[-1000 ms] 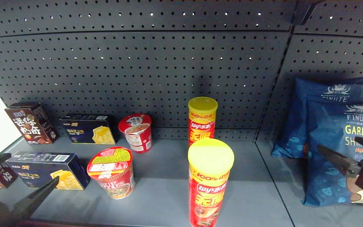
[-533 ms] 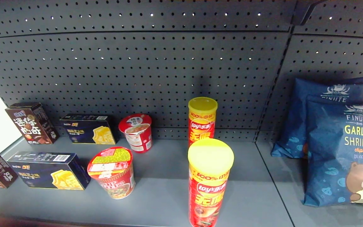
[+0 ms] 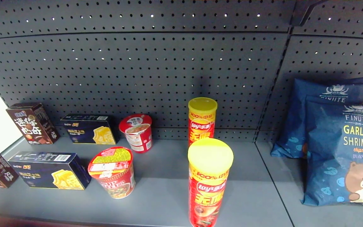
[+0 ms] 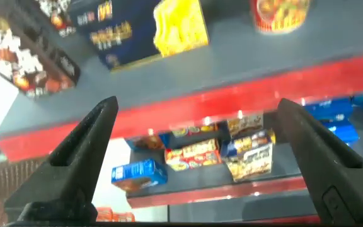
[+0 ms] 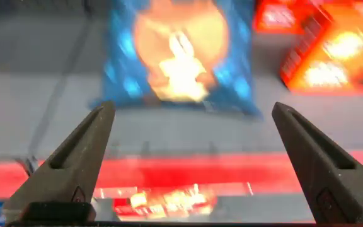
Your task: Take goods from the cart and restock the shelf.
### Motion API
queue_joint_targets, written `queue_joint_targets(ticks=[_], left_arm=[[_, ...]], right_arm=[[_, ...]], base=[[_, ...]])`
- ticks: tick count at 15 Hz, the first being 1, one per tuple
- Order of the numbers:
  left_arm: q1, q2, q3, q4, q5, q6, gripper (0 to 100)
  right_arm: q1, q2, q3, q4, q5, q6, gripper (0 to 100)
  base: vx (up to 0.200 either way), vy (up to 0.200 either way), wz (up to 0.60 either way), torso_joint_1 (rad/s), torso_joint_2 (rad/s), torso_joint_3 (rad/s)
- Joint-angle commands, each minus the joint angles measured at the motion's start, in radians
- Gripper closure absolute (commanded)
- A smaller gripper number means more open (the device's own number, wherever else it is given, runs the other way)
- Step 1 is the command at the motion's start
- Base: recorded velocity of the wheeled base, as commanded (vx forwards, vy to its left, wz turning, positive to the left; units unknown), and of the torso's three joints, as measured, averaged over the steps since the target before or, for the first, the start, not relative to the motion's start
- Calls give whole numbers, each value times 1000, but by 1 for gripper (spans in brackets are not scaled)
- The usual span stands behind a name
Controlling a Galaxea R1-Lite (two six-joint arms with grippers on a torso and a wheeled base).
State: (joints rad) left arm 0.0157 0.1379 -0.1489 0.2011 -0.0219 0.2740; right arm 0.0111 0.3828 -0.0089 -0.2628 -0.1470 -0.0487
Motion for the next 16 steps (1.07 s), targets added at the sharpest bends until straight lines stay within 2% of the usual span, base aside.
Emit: queue_joint_targets(ticks=[1,2,3,5,12,16], left_arm=[[1,-92,6,9,5,-1,0],[-7,-101,22,9,7,-7,0],[-8,-103,22,9,7,-12,0],[-14,-129,28,8,4,-101,0],[-14,-129,28,6,-7,-128,0],[-14,-129,28,6,-6,-130,0]], right_arm=[[-68,-243,-8,151,-16,0,0],[-79,-305,3,203,-20,9,0],[-77,-303,3,200,-20,10,0],[-79,-301,4,195,-16,35,0],[-79,-301,4,194,20,12,0],[-79,-301,4,195,75,13,0]], base=[[0,0,0,0,0,0],[0,0,0,0,0,0],[0,0,0,0,0,0],[0,0,0,0,0,0],[0,0,-86,0,1,1],[0,0,0,0,0,0]])
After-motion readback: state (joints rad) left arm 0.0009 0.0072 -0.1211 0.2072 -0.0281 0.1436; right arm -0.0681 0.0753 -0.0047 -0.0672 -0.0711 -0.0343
